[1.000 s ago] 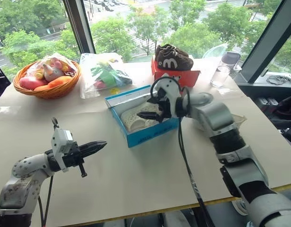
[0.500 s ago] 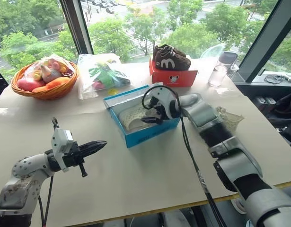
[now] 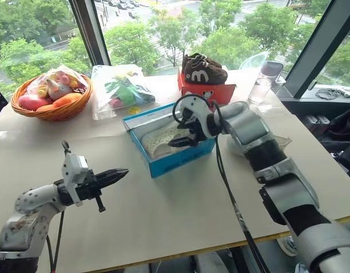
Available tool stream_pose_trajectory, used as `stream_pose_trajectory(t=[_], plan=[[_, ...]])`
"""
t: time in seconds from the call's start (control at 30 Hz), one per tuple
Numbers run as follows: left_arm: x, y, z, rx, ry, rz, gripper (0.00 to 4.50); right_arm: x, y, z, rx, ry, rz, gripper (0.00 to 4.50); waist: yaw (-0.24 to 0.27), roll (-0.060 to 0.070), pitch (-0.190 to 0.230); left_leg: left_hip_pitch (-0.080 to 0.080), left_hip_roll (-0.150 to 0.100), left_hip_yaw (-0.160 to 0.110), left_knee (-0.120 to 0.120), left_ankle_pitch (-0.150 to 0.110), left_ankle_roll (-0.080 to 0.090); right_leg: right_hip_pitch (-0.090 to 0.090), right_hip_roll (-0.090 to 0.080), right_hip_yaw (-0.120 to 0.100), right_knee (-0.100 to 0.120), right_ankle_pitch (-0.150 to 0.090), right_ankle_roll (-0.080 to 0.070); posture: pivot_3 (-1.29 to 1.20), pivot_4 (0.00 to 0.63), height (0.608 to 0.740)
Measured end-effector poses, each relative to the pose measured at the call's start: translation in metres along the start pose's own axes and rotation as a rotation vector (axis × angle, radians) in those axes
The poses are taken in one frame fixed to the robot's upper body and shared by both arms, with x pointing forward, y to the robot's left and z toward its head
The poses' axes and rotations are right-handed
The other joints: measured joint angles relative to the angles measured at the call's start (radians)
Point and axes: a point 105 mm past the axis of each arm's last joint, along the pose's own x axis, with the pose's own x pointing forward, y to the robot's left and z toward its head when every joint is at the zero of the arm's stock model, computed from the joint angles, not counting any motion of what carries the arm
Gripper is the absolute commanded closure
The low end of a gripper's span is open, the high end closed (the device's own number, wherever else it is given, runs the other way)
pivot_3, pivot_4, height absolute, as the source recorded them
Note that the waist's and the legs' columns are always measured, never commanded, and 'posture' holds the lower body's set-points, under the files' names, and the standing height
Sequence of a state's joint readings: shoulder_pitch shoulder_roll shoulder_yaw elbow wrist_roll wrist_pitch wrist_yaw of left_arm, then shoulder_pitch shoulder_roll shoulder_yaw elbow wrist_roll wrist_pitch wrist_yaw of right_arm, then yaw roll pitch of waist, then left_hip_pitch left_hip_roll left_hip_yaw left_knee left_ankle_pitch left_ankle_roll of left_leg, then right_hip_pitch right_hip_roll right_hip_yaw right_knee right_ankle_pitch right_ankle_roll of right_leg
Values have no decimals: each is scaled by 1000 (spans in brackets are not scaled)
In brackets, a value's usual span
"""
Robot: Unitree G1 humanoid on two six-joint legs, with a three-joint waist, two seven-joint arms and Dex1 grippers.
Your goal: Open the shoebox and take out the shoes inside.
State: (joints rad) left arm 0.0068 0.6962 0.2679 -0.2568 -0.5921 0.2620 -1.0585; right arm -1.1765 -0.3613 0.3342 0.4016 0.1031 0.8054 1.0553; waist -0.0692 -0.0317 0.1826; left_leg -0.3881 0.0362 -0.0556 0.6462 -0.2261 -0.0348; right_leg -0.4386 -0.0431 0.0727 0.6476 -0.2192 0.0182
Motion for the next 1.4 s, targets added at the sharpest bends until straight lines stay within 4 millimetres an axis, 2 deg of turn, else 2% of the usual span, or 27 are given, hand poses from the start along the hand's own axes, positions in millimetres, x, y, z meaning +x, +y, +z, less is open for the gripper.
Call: stream_pose_trajectory(t=[0.3, 0.63, 0.83, 0.97, 1.17, 1.4], plan=[[4, 1, 1, -2, -14, 0, 4500, 25, -7, -23, 138, 57, -44, 69, -1, 0, 0, -1, 0, 0, 0, 0, 0, -1, 0, 0, 0, 0, 0, 0, 150, 740], [4, 1, 0, -4, -16, 5, 4500, 21, 2, -16, 131, 59, 4, 69, -1, 0, 0, -1, 0, 0, 0, 0, 0, -1, 0, 0, 0, 0, 0, 0, 150, 740], [4, 2, 0, -6, -17, 11, 4500, 5, 7, -10, 118, 63, 24, 69, 0, 0, 0, -1, 0, 0, 0, 0, 0, 0, 0, 0, 0, 0, 0, 0, 150, 740], [6, 2, 0, -7, -22, 10, 4500, 5, 9, -10, 123, 61, 27, 69, -2, 0, 0, -1, 0, 0, 0, 0, 0, 0, 0, 0, 0, 0, 0, 0, 150, 740], [7, 3, 2, -1, -26, 11, 4500, 20, 9, -23, 166, 71, 16, 69, -3, -1, -1, 1, 0, 0, 0, 0, 0, 1, 0, 0, 0, 0, 0, 0, 150, 740], [6, 4, 1, -3, -25, 17, 4500, 45, -5, -31, 157, 71, -61, 69, -5, -5, -4, 17, 0, 1, -1, 0, 0, 17, 0, 0, -3, -5, 8, 0, 150, 740]])
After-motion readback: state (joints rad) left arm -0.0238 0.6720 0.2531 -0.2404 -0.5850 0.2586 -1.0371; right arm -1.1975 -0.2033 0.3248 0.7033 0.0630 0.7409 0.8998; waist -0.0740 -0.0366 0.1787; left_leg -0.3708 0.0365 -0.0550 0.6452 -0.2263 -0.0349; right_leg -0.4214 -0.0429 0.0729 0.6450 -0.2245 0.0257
